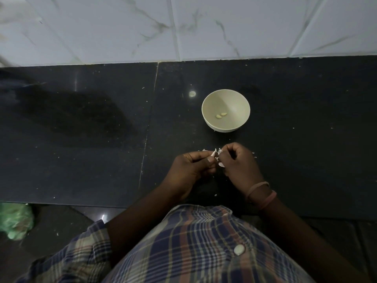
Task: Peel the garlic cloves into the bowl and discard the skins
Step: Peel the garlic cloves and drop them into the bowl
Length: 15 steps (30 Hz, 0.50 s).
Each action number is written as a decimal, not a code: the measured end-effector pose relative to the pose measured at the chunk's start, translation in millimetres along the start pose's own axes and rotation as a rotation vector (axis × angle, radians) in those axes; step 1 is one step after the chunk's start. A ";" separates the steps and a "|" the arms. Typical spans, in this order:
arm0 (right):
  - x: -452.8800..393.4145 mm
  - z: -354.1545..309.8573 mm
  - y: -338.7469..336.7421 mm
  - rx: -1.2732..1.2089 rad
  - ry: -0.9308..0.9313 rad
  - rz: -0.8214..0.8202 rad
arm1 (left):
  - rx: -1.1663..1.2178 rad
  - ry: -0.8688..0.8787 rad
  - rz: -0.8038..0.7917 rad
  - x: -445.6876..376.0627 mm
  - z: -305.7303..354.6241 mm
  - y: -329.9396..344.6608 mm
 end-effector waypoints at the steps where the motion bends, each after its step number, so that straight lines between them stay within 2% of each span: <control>1: -0.9 0.3 -4.8 0.020 -0.001 0.026 | 0.005 0.002 0.005 1.0 -0.4 -0.3; 7: 3.4 -4.9 -3.3 0.056 -0.064 0.018 | -0.035 0.097 0.083 2.8 11.5 -6.2; 15: 9.9 -18.7 5.1 -0.067 -0.066 0.026 | -0.085 0.199 0.140 8.0 21.8 -14.7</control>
Point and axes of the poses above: each hand's wrist, its own x-axis away from the middle knuckle, its own y-axis out of the palm, z = x × y, the point moved 10 cm from there along -x, towards the middle knuckle, and after that the axes turned 1 degree about -y, right-handed, at the moved point
